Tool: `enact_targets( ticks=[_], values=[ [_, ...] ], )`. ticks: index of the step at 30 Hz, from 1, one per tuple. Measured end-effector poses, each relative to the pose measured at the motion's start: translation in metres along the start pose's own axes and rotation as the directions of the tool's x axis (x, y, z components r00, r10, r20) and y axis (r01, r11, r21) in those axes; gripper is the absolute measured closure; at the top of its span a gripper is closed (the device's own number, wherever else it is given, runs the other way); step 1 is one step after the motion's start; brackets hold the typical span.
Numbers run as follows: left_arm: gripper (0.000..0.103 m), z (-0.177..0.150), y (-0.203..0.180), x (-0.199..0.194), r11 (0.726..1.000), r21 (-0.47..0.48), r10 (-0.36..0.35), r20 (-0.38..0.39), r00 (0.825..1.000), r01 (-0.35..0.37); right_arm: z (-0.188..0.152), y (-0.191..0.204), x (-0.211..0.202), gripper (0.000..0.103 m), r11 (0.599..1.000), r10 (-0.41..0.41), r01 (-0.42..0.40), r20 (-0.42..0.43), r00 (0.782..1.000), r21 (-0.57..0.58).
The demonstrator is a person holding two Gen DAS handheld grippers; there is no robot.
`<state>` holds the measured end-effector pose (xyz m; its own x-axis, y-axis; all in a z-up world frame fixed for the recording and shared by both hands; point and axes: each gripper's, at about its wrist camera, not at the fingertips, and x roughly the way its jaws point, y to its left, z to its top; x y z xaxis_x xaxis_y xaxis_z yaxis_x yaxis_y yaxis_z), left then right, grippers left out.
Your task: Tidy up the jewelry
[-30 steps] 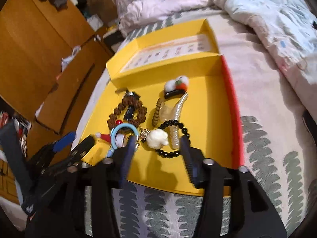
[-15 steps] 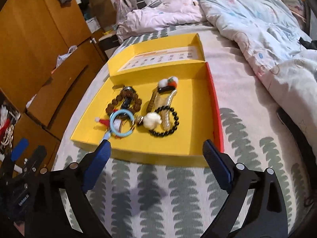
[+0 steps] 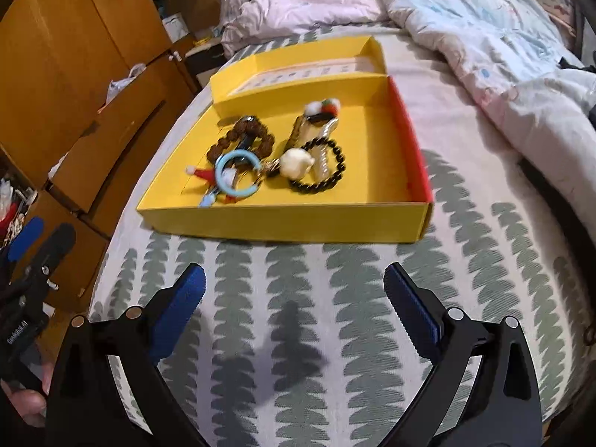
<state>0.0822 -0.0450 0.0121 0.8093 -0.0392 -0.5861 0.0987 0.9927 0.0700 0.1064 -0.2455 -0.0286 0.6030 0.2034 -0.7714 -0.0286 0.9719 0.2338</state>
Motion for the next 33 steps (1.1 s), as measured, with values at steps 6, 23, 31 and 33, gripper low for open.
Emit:
enact_targets(
  ticks=[6,23,31,33],
  values=[
    [0.006,-0.0021,0.0004,0.0016,1.000,-0.001,0.015,-0.016,1.000,-0.015,-0.0012,0.0012,-0.0009,0.006,1.000,-0.007,0.007,0.001,1.000,-0.007],
    [0.006,-0.0039,-0.0057,-0.0031,1.000,0.016,0.016,-0.004,1.000,-0.016,-0.0024,0.0049,0.0027,0.006,1.000,-0.005,0.005,-0.017,1.000,-0.021],
    [0.006,-0.0044,-0.0068,-0.0025,0.999,0.034,0.017,-0.011,1.000,-0.017,-0.0036,0.0084,0.0061,0.006,0.999,-0.011,0.010,-0.030,0.999,-0.035],
    [0.006,-0.0044,-0.0071,-0.0038,0.999,0.039,0.024,-0.001,1.000,-0.024,-0.0037,0.0090,0.0065,0.006,0.999,-0.015,0.014,-0.030,0.999,-0.037]
  ],
)
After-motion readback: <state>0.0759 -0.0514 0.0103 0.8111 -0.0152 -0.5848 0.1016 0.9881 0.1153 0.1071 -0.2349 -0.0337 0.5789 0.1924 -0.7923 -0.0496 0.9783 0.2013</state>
